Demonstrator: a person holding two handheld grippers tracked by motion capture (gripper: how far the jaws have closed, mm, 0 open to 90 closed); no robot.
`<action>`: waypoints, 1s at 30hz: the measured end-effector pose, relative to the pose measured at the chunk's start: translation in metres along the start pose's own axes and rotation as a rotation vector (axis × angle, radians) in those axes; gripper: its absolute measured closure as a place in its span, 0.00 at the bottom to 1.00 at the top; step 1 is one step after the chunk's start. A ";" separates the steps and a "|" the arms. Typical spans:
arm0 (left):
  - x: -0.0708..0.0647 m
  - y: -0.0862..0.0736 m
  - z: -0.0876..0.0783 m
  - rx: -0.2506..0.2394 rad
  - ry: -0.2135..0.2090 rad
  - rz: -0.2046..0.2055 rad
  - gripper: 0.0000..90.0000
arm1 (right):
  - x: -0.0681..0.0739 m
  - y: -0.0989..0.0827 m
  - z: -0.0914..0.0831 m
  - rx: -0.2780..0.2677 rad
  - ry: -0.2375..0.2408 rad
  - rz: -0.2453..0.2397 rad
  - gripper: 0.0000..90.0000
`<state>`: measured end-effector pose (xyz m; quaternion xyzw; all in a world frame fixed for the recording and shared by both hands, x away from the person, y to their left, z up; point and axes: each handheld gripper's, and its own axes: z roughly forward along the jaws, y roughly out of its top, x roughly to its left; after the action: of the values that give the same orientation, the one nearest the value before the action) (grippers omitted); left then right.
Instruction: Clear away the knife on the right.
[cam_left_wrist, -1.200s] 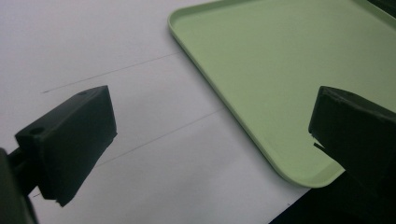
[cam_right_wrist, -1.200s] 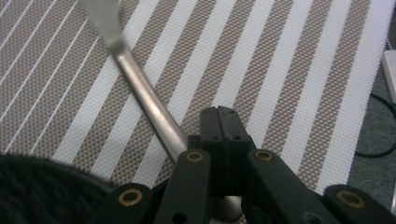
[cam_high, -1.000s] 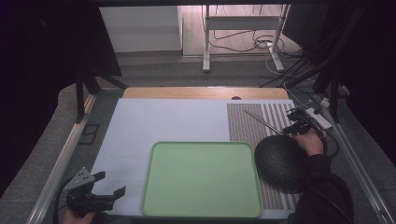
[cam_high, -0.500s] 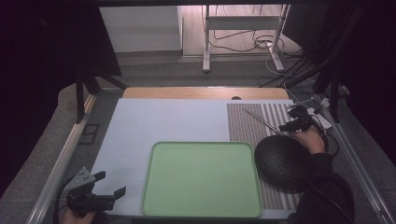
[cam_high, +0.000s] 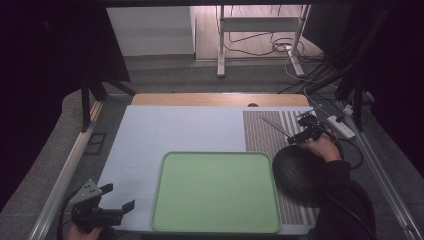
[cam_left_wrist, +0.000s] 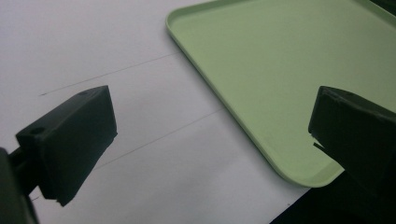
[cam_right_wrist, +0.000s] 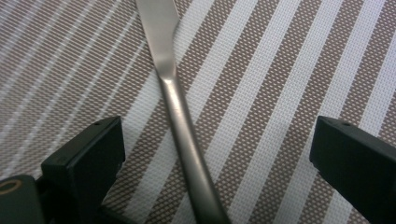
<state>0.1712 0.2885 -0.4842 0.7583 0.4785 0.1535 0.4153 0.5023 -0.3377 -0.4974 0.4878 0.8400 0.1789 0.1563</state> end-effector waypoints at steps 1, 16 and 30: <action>0.000 0.000 0.000 -0.001 0.000 -0.002 0.01 | 0.001 0.000 0.002 0.007 -0.010 -0.008 0.07; -0.001 0.000 0.000 0.004 0.003 0.003 0.02 | -0.010 -0.002 -0.006 -0.019 0.125 -0.080 0.88; 0.000 0.000 0.000 0.004 0.002 -0.001 0.02 | -0.027 -0.009 -0.012 -0.027 0.089 -0.053 0.89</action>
<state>0.1712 0.2880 -0.4843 0.7588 0.4797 0.1530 0.4132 0.5025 -0.3670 -0.4882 0.4549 0.8563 0.2073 0.1300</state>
